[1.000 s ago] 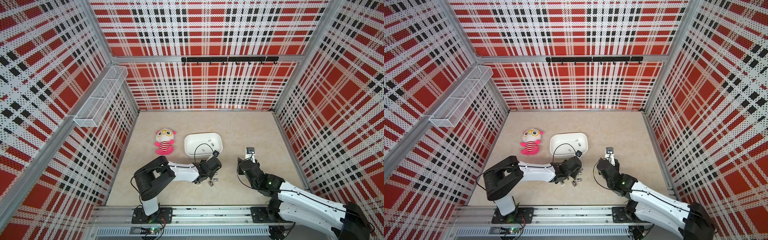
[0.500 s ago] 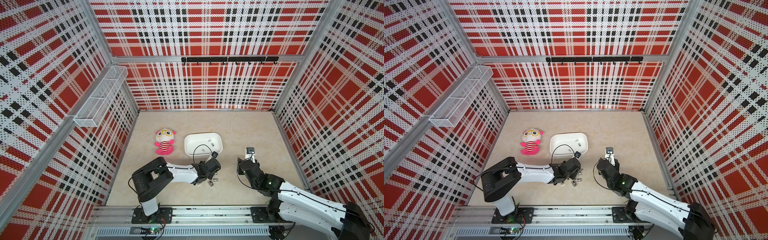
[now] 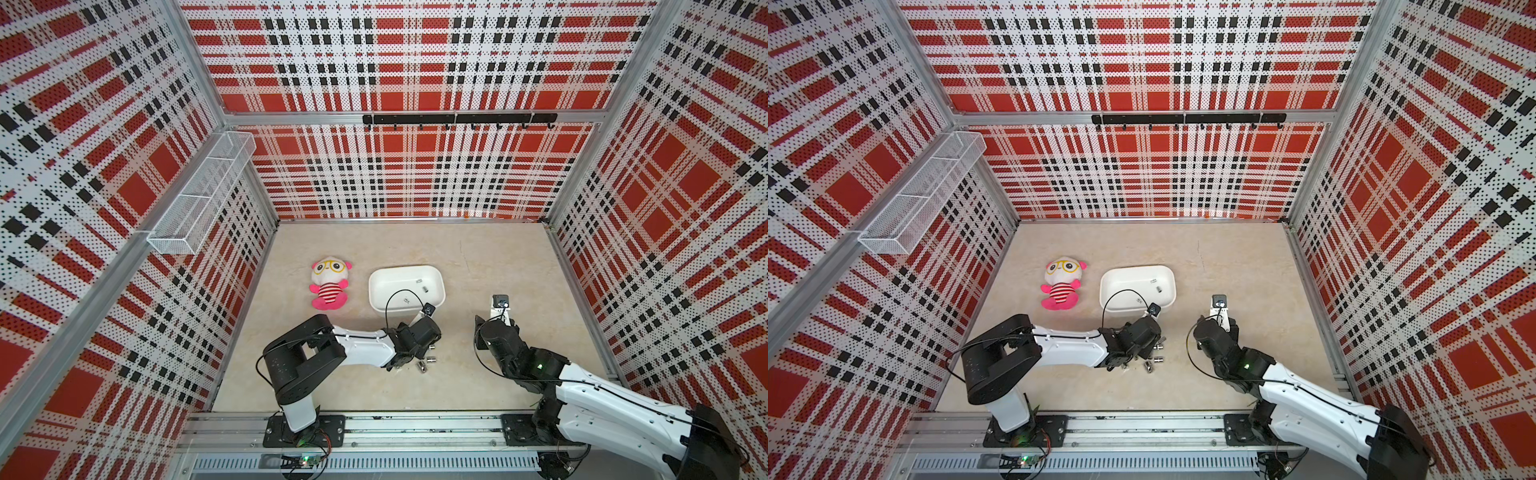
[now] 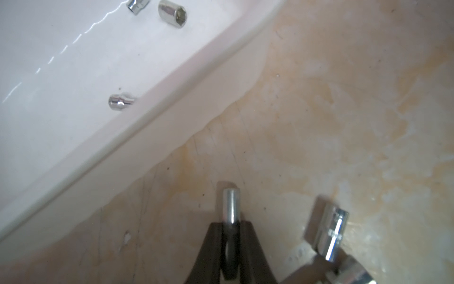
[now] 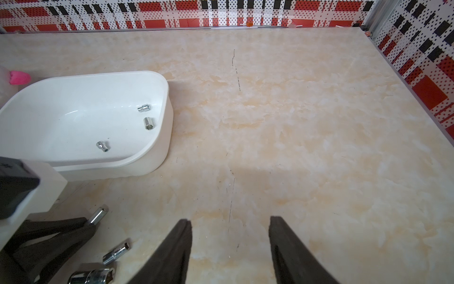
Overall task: Put the socket on the desktop into the storage box
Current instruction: Pick up the socket head from the center of the board, then place the socket head in the storage box, then move the socket head to the center of the board.
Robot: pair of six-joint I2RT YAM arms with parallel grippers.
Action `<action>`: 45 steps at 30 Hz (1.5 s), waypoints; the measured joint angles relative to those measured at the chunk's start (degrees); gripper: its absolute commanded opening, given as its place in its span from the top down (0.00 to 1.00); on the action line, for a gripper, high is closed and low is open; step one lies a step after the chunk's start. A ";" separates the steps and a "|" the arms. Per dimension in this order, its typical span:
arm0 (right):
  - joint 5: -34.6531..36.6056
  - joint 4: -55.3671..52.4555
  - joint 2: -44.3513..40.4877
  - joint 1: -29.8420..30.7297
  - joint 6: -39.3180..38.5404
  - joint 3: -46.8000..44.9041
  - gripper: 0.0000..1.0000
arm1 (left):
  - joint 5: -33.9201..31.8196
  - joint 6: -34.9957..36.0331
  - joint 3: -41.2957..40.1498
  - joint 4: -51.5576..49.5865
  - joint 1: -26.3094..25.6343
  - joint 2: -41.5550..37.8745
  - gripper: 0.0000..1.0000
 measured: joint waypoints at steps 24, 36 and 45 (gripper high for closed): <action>-1.55 1.25 1.31 0.00 -0.85 0.00 0.41 | 2.05 -4.68 -3.21 10.80 10.08 -18.88 1.00; -2.95 2.05 2.10 -0.02 -1.11 0.00 0.41 | 14.82 -8.11 -0.42 13.31 20.63 -10.25 0.91; -5.53 3.21 5.01 -0.02 -2.23 0.00 0.43 | 14.58 -7.58 0.00 13.16 21.27 -6.16 0.69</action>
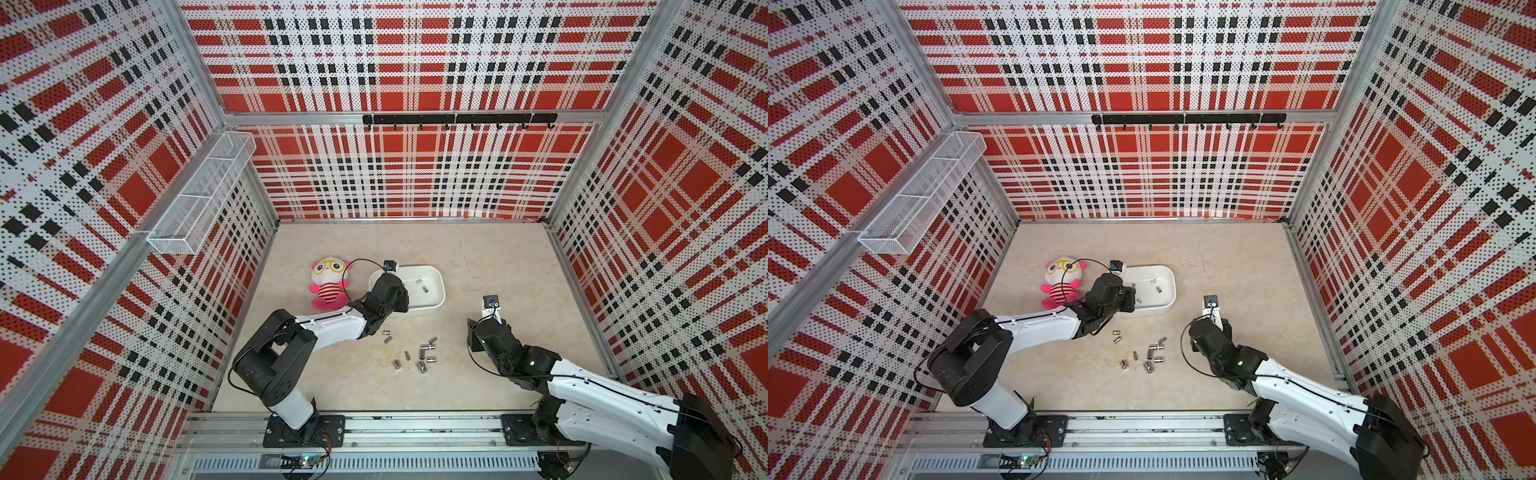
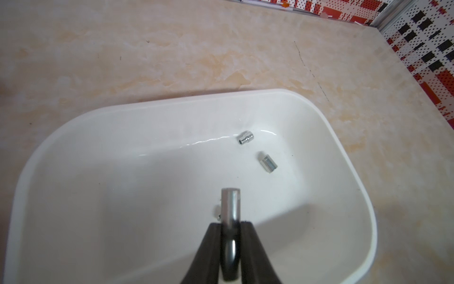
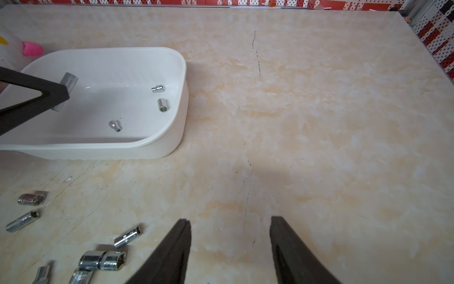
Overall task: Put the socket on the desktop into the storage box
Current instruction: Move the socket head to the center of the board.
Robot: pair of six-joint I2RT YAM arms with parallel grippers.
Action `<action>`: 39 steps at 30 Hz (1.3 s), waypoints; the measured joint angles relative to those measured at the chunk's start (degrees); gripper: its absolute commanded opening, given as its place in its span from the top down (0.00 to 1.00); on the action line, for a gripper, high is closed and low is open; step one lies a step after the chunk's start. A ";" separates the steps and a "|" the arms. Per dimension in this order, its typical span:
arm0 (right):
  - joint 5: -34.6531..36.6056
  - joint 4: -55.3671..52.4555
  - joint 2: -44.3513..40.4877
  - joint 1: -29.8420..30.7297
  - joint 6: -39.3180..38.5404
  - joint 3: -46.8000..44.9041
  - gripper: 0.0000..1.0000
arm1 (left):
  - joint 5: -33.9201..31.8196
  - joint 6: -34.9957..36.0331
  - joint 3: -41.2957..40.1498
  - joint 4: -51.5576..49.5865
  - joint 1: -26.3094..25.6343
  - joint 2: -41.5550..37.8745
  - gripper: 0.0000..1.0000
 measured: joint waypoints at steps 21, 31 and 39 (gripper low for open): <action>-14.10 5.14 10.47 0.02 -6.38 2.71 0.49 | -17.64 4.59 1.62 -5.88 -24.79 -10.03 0.49; -18.12 5.88 18.08 0.09 -7.89 5.18 0.50 | -11.87 -0.61 -18.43 -5.90 -15.19 -22.34 0.46; -20.06 5.60 23.85 0.79 -7.30 8.52 0.50 | -3.34 -3.80 -22.95 -0.83 -8.28 -25.46 0.47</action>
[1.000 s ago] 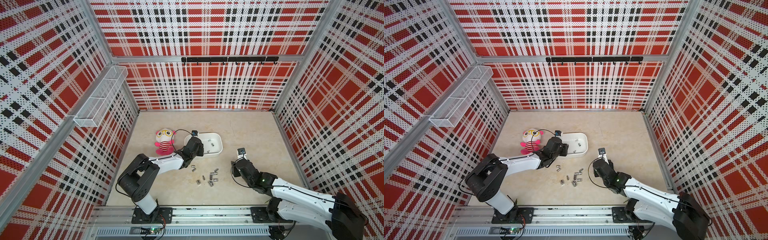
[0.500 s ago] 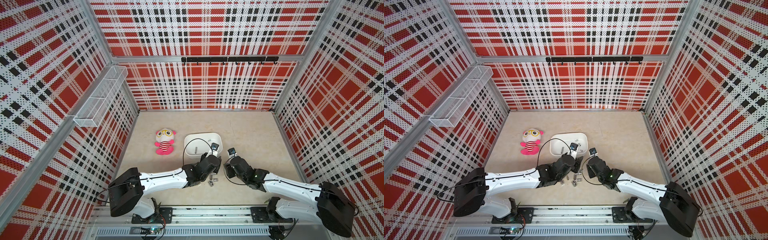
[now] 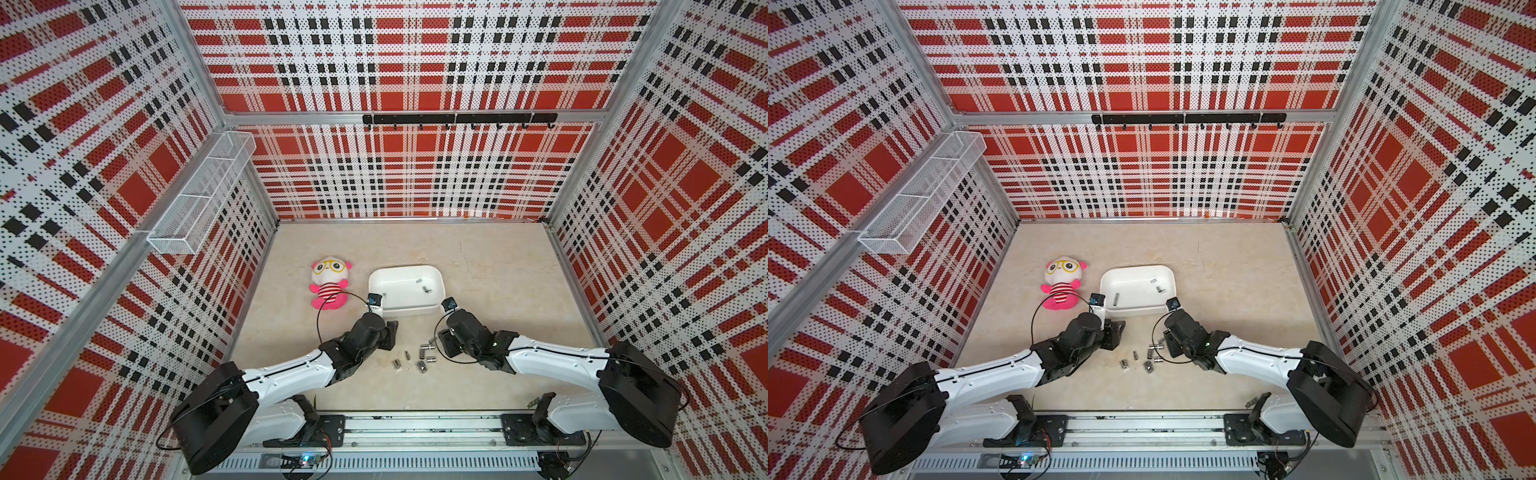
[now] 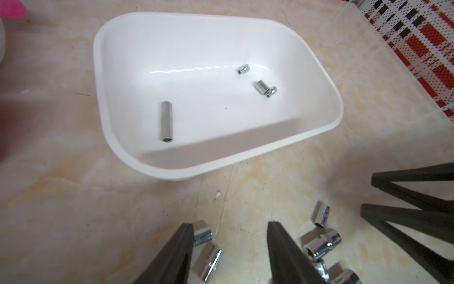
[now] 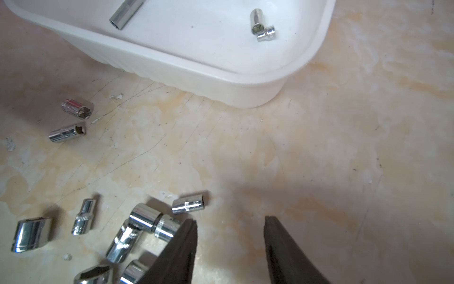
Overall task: Put the socket on the desktop into the storage box
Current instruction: Move the socket head to the center of the board.
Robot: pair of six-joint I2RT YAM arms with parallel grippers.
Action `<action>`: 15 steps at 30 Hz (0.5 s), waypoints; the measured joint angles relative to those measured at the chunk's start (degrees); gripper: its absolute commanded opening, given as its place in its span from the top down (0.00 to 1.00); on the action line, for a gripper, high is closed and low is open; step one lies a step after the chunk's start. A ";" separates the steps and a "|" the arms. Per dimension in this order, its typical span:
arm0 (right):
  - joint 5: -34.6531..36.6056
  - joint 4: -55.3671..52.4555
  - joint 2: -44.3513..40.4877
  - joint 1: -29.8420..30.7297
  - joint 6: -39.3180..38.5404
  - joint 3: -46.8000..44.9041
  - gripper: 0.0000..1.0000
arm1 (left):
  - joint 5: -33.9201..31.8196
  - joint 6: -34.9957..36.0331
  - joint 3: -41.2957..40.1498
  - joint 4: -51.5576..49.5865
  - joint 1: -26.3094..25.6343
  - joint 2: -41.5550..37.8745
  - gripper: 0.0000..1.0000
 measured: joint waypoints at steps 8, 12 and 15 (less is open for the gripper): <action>0.00 -4.37 2.05 0.17 13.18 5.86 0.48 | -0.24 -0.68 0.13 0.57 0.02 -0.24 0.48; -2.80 -4.85 1.77 0.79 22.82 6.51 0.51 | -1.14 -1.11 0.13 0.59 0.22 -2.08 0.48; -4.00 -5.60 1.90 1.16 29.66 6.82 0.56 | -1.84 -1.46 0.04 0.72 0.35 -3.61 0.48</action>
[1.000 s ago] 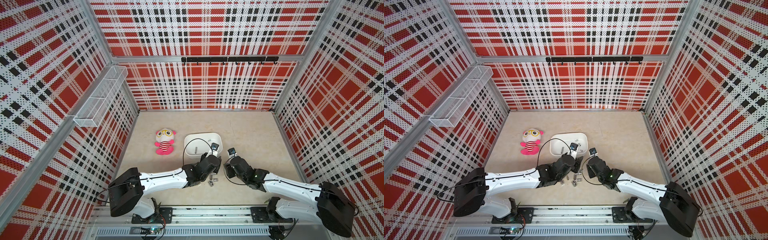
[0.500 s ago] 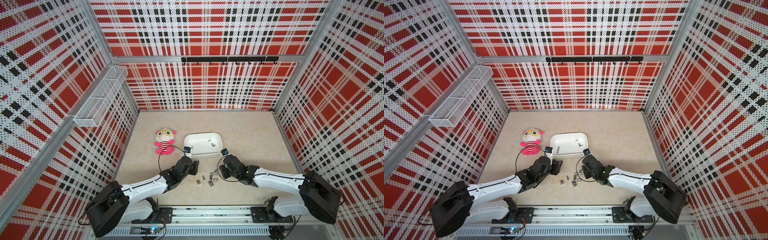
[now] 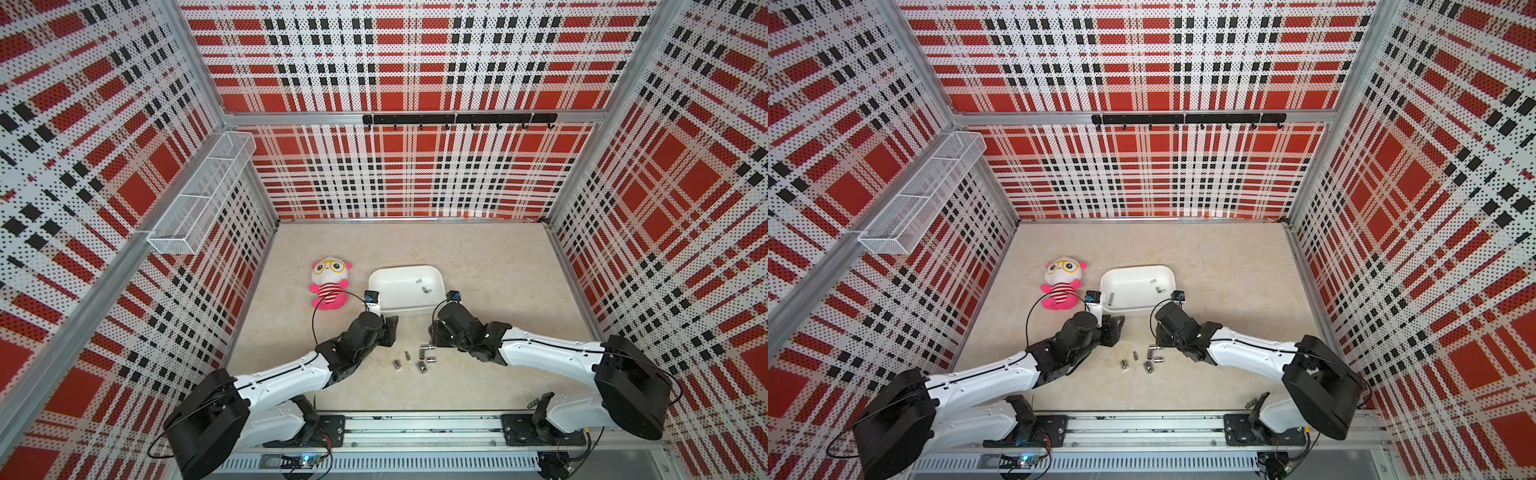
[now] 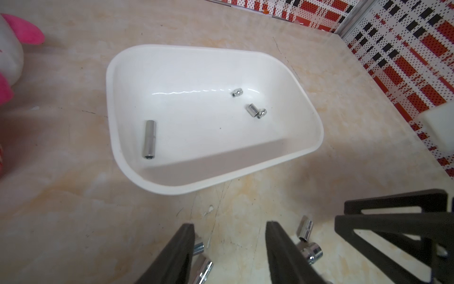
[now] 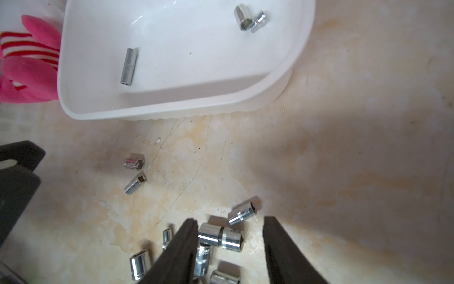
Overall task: Put the socket on the desktop into the storage box
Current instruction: Move the socket head to the center of the board.
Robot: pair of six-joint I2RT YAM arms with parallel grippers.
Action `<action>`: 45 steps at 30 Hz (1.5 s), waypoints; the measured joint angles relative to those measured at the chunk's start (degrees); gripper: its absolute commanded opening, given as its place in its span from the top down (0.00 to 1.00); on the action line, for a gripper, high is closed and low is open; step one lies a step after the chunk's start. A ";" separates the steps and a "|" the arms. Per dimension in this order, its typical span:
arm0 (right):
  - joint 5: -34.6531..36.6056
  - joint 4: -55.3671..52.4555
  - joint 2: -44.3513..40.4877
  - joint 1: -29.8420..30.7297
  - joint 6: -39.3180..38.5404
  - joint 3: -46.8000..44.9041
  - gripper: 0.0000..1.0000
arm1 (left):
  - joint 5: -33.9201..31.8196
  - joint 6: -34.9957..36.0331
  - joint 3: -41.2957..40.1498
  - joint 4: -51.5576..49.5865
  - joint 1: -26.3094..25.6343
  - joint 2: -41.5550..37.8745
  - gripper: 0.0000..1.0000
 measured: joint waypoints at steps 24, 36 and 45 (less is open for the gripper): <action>9.55 -11.06 12.31 5.31 24.26 9.73 0.53 | -2.47 -0.90 -1.53 0.24 0.02 -2.71 0.48; 10.10 -11.26 15.39 5.31 26.84 10.88 0.57 | -3.72 -1.07 -1.53 0.24 0.02 -2.54 0.49; 9.92 -11.21 16.83 5.31 27.65 10.88 0.65 | -4.24 -1.51 -1.53 0.24 0.02 -2.54 0.48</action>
